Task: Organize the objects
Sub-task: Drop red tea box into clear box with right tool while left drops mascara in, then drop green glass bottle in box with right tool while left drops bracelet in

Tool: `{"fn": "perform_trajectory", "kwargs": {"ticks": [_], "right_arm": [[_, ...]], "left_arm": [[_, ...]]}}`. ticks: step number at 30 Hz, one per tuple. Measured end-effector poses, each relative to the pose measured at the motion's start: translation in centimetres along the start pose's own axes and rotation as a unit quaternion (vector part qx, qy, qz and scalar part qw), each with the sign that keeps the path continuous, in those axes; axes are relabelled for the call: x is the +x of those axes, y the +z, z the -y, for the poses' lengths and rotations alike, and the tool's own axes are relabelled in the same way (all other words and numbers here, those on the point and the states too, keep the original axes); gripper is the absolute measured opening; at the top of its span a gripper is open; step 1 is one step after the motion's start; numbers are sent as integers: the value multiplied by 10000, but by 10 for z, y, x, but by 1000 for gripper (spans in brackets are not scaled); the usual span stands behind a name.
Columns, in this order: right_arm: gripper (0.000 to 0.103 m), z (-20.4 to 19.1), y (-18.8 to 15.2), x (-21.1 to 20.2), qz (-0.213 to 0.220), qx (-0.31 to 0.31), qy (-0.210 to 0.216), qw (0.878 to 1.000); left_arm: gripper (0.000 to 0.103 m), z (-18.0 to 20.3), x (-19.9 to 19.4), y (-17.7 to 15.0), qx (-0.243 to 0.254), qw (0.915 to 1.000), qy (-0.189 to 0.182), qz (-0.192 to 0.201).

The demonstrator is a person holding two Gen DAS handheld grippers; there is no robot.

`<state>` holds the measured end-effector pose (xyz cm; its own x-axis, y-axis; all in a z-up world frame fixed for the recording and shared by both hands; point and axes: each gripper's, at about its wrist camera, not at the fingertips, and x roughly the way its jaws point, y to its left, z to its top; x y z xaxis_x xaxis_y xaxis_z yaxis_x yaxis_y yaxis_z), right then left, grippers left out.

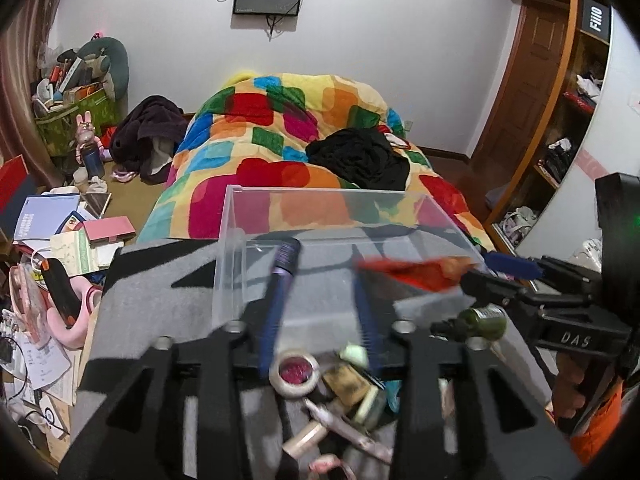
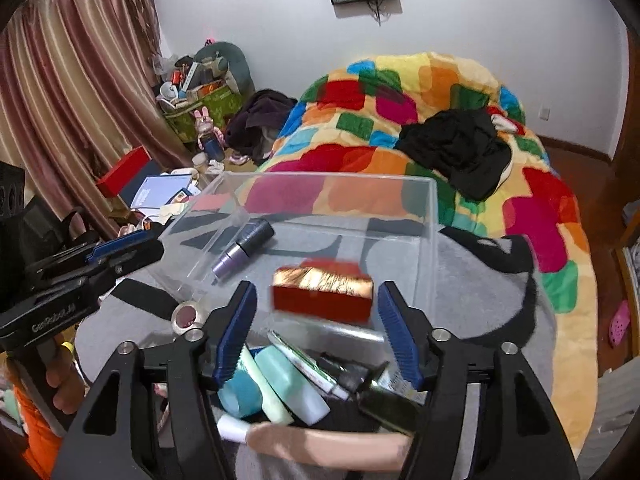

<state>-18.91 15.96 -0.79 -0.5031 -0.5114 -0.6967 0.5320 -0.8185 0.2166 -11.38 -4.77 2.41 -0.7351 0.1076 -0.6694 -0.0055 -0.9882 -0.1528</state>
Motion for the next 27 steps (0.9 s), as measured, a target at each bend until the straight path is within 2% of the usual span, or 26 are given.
{"fn": "perform_trajectory", "kwargs": {"ticks": [2, 4, 8, 12, 16, 23, 25, 27], "right_arm": [[71, -2, -5, -11, 160, -75, -89, 9998], [73, -3, -10, -22, 292, -135, -164, 9993], [79, 0, -22, -35, 404, -152, -285, 9987], [83, 8, -38, -38, 373, -217, -515, 9977], [83, 25, -55, -30, 120, -143, -653, 9977], [83, 50, -69, 1, -377, 55, -834, 9958], [83, 53, -66, 7, -393, 72, -788, 9961], [83, 54, -65, 12, -423, 168, -673, 9967]], "left_arm": [[51, 2, -8, -8, 45, 9999, 69, 71], [53, 5, -16, -16, 139, 9997, 156, 109], [67, 9, -27, -37, 297, 9989, 325, 156], [73, 11, -28, -60, 356, 9986, 379, -25], [75, 8, -21, -82, 317, 9981, 426, -300], [76, 0, -4, -115, 105, 9959, 249, -858], [76, -1, 0, -121, 88, 9955, 296, -897], [73, 2, -3, -124, 152, 9961, 394, -774]]}}
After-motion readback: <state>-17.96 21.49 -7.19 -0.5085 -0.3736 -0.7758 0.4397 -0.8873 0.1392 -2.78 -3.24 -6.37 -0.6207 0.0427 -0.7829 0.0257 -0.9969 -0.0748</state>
